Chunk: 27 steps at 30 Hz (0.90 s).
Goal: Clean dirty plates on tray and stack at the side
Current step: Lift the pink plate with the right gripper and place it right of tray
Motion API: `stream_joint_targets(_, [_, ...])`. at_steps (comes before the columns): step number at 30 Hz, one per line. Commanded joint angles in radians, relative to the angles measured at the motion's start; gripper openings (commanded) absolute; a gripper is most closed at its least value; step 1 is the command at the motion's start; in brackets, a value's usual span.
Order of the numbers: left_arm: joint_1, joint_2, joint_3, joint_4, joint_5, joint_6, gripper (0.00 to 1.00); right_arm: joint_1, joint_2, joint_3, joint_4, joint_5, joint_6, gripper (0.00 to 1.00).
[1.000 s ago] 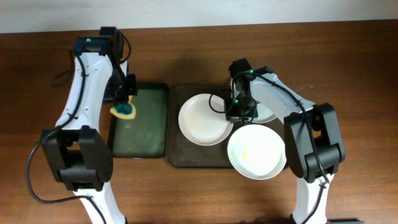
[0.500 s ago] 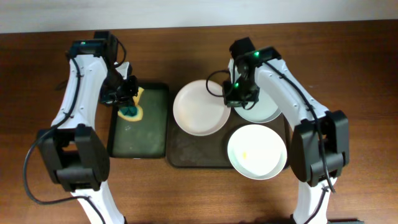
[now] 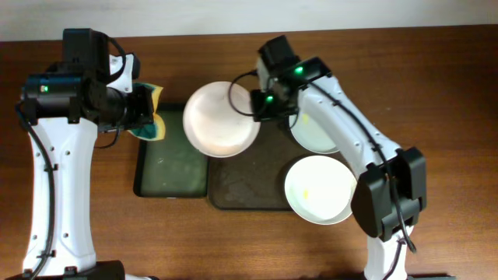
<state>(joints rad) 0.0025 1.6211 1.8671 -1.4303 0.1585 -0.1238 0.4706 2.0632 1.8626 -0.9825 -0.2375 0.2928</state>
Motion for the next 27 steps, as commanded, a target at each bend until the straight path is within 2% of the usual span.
stream_joint_targets(1, [0.003,0.006,-0.007,-0.027,-0.149,-0.071,0.00,0.078,-0.012,0.023,0.066,0.145,0.050,0.04])
stream_joint_targets(5, [0.003,0.006,-0.023,-0.036,-0.236,-0.121,0.00,0.164,0.005,0.023,0.155,0.282,0.050,0.04])
stream_joint_targets(10, [0.003,0.006,-0.023,-0.050,-0.295,-0.154,0.00,0.259,-0.004,0.032,0.277,0.576,0.025,0.04])
stream_joint_targets(14, [0.003,0.006,-0.023,-0.053,-0.295,-0.154,0.00,0.328,-0.010,0.071,0.334,0.805,-0.116,0.04])
stream_joint_targets(19, [0.003,0.006,-0.023,-0.052,-0.295,-0.154,0.00,0.422,-0.010,0.096,0.471,1.142,-0.394,0.04])
stream_joint_targets(22, [0.003,0.006,-0.023,-0.051,-0.295,-0.154,0.00,0.465,-0.010,0.096,0.541,1.200,-0.514,0.04])
stream_joint_targets(27, [0.003,0.006,-0.023,-0.052,-0.294,-0.154,0.00,0.479,-0.010,0.095,0.593,1.200,-0.528,0.04])
